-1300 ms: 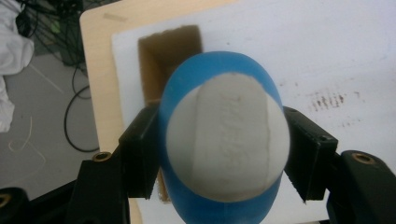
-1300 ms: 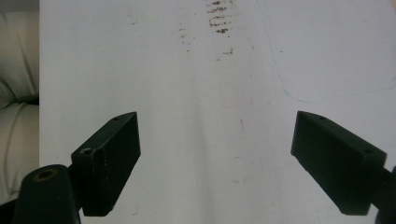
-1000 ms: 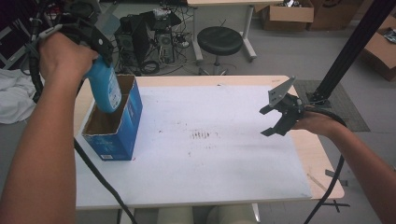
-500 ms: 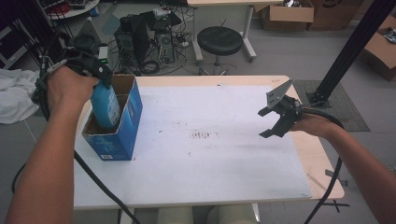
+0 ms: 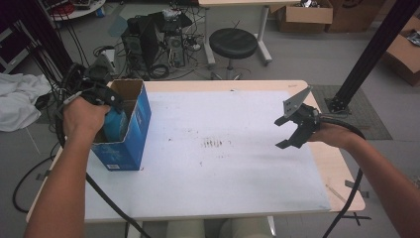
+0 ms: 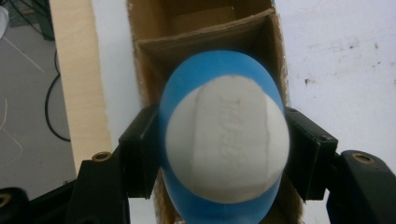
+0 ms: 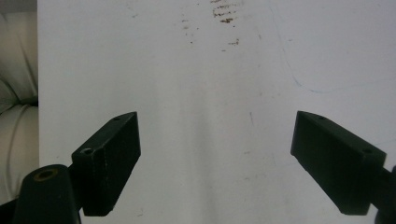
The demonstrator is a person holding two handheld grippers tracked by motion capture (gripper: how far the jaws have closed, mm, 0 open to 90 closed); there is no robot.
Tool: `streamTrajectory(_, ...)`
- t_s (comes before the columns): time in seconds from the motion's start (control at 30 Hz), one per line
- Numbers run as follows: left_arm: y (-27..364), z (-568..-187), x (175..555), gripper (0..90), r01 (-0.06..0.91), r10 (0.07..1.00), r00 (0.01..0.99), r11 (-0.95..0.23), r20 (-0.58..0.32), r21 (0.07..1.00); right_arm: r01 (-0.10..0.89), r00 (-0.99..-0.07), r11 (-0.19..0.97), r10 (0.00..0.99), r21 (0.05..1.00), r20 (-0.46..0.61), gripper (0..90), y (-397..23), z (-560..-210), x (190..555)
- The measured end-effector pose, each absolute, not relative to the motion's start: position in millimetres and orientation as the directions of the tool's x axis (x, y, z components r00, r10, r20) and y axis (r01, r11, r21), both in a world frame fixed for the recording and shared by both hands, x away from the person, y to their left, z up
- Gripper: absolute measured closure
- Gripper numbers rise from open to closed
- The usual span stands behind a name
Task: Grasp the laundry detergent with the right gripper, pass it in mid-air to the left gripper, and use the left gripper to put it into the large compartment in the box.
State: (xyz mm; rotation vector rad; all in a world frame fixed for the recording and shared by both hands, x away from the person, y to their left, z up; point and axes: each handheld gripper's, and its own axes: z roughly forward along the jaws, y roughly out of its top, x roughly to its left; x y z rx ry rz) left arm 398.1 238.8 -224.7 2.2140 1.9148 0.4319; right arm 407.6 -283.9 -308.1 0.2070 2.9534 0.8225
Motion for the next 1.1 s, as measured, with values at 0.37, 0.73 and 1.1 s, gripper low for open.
streamTrajectory(0.37, 240.3, -253.4, 401.4, 38.1, 0.941, 0.986, 0.143, -0.163, 0.087, 0.296, 0.126, -0.987, 0.839, 0.158, 0.529, -0.015, 15.9, -286.7, -312.1, 408.4)
streamTrajectory(0.73, 243.6, -272.5, 402.4, 38.1, 0.949, 0.988, 0.139, -0.154, 0.071, 0.277, 0.132, -0.987, 0.840, 0.161, 0.526, -0.009, 16.0, -286.7, -315.7, 406.1)
streamTrajectory(1.1, 240.7, -272.9, 405.5, 37.7, 0.953, 0.987, 0.141, -0.156, 0.079, 0.259, 0.139, -0.986, 0.836, 0.169, 0.530, -0.009, 16.0, -290.3, -316.2, 402.9)
